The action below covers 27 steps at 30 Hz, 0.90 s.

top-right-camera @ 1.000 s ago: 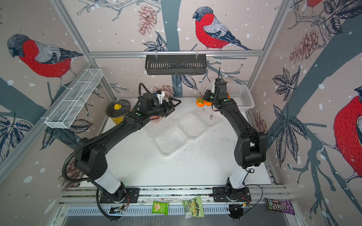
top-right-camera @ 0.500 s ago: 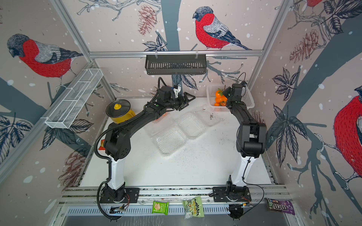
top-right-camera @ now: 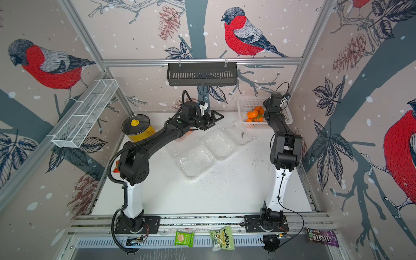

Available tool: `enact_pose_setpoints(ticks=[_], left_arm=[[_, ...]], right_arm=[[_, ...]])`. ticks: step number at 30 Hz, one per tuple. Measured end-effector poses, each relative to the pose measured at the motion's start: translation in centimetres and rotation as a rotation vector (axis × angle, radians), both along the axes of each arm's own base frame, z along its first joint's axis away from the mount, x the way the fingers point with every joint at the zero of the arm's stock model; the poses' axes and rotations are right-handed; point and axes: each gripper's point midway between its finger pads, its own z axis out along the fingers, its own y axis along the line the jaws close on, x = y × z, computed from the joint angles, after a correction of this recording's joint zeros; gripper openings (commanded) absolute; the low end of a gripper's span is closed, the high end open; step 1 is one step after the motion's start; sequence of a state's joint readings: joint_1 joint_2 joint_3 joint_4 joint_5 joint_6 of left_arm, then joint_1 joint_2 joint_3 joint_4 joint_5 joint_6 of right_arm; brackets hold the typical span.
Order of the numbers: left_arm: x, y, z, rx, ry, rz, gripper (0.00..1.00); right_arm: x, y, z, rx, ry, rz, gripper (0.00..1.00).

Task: Take oranges out of containers
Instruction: Place the orange in the basket, then adjust the packing box at the center of the board.

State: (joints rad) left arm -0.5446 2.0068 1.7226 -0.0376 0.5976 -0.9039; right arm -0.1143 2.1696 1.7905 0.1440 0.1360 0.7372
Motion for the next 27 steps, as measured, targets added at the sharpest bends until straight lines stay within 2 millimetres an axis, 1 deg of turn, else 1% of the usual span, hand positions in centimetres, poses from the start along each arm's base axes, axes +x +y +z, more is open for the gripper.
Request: enact_pose_setpoints(ticks=[1, 3, 5, 6, 7, 8, 9, 10, 11, 12, 13, 14, 15, 16, 17, 19, 20, 22, 24, 25, 27], left_arm=[[-0.1, 1.1, 0.3, 0.017, -0.008, 0.013, 0.97], [-0.1, 4.0, 0.9, 0.057, -0.025, 0.069, 0.97], [-0.8, 8.1, 1.7, 0.104, -0.046, 0.14, 0.97], [-1.2, 9.8, 1.8, 0.126, -0.049, 0.175, 0.97], [-1.7, 12.2, 2.0, 0.151, -0.055, 0.223, 0.97], [-2.5, 14.6, 1.9, 0.179, -0.056, 0.27, 0.97], [-3.1, 16.5, 1.4, 0.194, -0.049, 0.31, 0.97], [-4.0, 19.1, 0.2, 0.215, -0.025, 0.36, 0.97], [-4.8, 21.8, -1.7, 0.244, 0.018, 0.419, 0.97], [-5.7, 23.9, -3.6, 0.268, 0.06, 0.464, 0.97], [-6.9, 26.3, -6.1, 0.292, 0.127, 0.52, 0.97], [-8.1, 28.0, -8.3, 0.297, 0.187, 0.563, 0.97], [-9.5, 29.2, -10.3, 0.303, 0.238, 0.587, 0.97], [-10.9, 29.9, -11.9, 0.296, 0.287, 0.605, 0.97], [-11.8, 30.2, -13.0, 0.279, 0.317, 0.617, 0.97], [-12.5, 29.9, -14.1, 0.253, 0.336, 0.61, 0.97], [-12.4, 29.6, -14.1, 0.231, 0.337, 0.609, 0.97], [-11.5, 29.3, -13.7, 0.203, 0.318, 0.607, 0.97], [-10.7, 28.7, -13.6, 0.189, 0.301, 0.595, 0.97], [-10.4, 27.9, -13.6, 0.183, 0.299, 0.577, 0.97], [-9.7, 26.2, -13.6, 0.18, 0.299, 0.539, 0.97]], right_arm=[[-0.5, 0.7, 0.2, -0.008, 0.008, 0.014, 1.0], [-1.2, 3.0, 1.3, -0.032, 0.009, 0.073, 1.0], [-2.0, 7.2, 2.8, -0.052, -0.006, 0.173, 1.0], [-2.6, 9.4, 3.3, -0.066, -0.01, 0.226, 1.0], [-3.3, 11.7, 3.6, -0.081, -0.007, 0.281, 1.0], [-4.2, 14.4, 3.9, -0.091, -0.006, 0.351, 1.0], [-5.0, 16.4, 4.0, -0.097, -0.004, 0.406, 1.0], [-6.1, 18.9, 3.7, -0.108, 0.006, 0.475, 1.0], [-7.4, 21.5, 3.1, -0.121, 0.025, 0.541, 1.0], [-8.4, 23.7, 2.5, -0.132, 0.046, 0.597, 1.0], [-9.5, 26.1, 1.8, -0.146, 0.066, 0.662, 1.0], [-10.9, 29.0, 0.9, -0.164, 0.088, 0.739, 1.0], [-12.2, 31.4, 0.0, -0.179, 0.108, 0.807, 1.0], [-13.8, 33.9, -1.0, -0.196, 0.131, 0.88, 1.0], [-15.4, 36.2, -2.1, -0.205, 0.155, 0.952, 1.0], [-18.4, 39.3, -4.3, -0.233, 0.201, 1.059, 1.0], [-19.6, 40.4, -5.5, -0.239, 0.232, 1.093, 1.0], [-21.6, 41.7, -7.8, -0.266, 0.287, 1.146, 1.0], [-23.7, 42.2, -9.9, -0.274, 0.348, 1.18, 1.0], [-24.6, 42.2, -10.9, -0.275, 0.376, 1.194, 1.0], [-26.0, 41.4, -12.5, -0.281, 0.424, 1.194, 1.0]])
